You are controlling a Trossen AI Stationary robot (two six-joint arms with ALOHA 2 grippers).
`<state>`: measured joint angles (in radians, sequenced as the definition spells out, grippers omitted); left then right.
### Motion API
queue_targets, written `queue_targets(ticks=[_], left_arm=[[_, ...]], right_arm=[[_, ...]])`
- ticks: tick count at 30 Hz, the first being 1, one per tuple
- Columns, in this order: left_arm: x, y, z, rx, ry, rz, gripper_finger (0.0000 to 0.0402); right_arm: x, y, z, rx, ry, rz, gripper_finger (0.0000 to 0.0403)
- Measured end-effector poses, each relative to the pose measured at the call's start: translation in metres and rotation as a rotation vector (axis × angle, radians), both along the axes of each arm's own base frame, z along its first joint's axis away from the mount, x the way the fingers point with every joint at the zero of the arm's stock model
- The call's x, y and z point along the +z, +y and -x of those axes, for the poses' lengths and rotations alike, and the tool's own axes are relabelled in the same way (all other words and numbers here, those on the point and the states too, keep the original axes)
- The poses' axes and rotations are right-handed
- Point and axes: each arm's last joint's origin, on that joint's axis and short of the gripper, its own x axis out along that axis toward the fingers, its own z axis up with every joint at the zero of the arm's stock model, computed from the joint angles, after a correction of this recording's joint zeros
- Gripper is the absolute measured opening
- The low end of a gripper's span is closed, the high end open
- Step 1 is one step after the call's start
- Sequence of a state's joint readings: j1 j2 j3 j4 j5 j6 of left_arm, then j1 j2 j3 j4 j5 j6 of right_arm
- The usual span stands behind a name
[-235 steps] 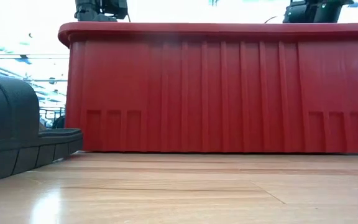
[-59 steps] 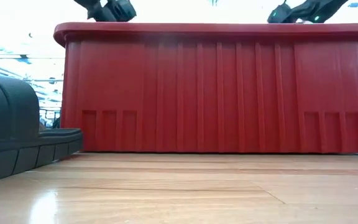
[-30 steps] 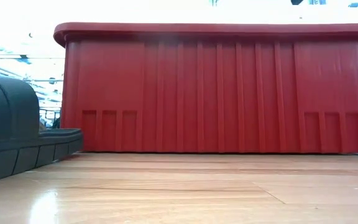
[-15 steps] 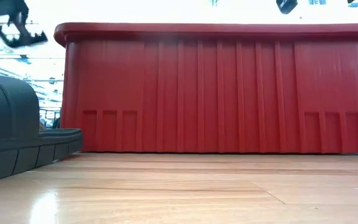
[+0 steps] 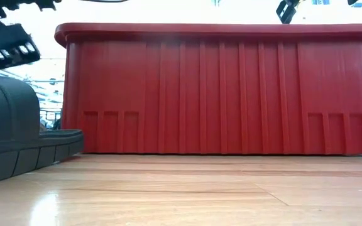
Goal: Pick and place slides into bin
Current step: Put the black slide into the red container
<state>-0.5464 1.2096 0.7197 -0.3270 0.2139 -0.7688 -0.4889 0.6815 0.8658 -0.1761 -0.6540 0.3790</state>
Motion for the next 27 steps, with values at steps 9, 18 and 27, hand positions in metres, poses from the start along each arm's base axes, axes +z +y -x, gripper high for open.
queue_targets(ticks=[9, 18, 27], left_arm=[[-0.024, -0.011, -0.019, -0.043, 0.037, 0.016, 0.0322], [-0.063, -0.022, -0.033, -0.077, 0.19, 0.049, 0.0316], [-0.064, -0.029, -0.035, -0.135, 0.201, 0.141, 0.0105]], right_arm=[[0.0, 0.001, 0.0, 0.03, 0.008, -0.052, 0.0125], [0.0, 0.002, 0.0, 0.054, 0.008, -0.057, 0.0149], [0.0, 0.002, 0.001, 0.059, 0.005, -0.045, 0.0145]])
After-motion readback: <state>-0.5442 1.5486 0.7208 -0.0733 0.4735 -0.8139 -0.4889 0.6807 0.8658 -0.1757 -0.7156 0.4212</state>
